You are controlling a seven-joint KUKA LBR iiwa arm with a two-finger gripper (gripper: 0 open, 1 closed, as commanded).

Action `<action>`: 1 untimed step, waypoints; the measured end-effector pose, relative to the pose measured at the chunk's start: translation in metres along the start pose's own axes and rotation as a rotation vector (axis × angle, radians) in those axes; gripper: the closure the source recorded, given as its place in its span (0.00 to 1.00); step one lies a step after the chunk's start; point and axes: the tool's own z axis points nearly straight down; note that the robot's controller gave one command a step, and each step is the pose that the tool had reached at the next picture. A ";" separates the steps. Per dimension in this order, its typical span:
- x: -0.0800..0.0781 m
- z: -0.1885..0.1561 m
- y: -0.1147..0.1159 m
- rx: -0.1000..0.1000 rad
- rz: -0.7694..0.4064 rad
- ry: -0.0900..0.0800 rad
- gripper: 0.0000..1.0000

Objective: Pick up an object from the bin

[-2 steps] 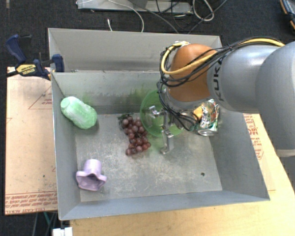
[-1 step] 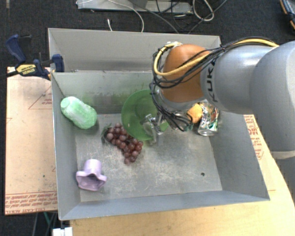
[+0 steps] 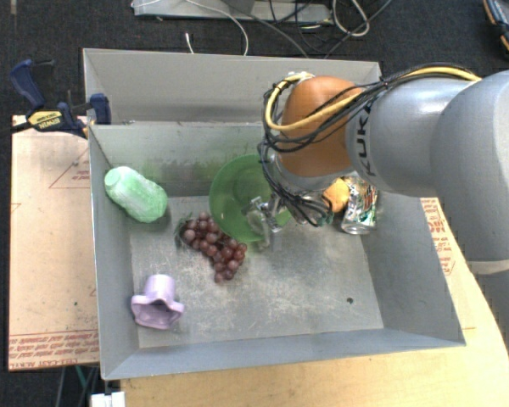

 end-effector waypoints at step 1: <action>0.001 -0.006 0.001 -0.001 0.000 0.002 1.00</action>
Offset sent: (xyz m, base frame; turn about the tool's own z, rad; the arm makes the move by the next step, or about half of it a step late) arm -0.0006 -0.0001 0.0090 -0.0002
